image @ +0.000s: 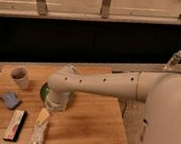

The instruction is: Place the bottle in the ceramic bowl

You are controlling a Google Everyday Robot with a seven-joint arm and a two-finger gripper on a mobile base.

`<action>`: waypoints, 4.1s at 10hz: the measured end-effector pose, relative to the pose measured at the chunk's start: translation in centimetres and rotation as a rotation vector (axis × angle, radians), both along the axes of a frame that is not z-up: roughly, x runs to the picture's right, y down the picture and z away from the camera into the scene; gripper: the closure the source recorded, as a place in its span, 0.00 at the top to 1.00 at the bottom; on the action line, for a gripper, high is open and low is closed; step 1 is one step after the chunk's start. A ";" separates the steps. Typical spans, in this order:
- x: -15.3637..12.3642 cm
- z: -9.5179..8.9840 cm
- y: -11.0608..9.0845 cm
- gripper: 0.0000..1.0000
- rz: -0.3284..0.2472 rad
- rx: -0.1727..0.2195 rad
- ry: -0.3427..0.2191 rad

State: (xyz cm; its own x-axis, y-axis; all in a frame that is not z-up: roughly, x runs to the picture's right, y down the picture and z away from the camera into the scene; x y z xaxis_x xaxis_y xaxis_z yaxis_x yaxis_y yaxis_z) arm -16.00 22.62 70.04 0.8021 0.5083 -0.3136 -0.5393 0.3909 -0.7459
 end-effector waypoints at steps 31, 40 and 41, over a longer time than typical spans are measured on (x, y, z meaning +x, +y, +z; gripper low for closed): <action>-5.4 2.8 7.6 0.00 -0.033 -0.144 -0.059; -3.9 2.7 6.9 0.00 0.010 -0.134 -0.071; -3.1 2.6 6.0 0.00 0.026 -0.122 -0.074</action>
State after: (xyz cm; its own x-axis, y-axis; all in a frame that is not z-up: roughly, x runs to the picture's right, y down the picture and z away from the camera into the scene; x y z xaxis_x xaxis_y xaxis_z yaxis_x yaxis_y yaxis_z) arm -19.14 28.57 72.64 0.8121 0.4910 -0.3152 -0.4901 0.2809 -0.8252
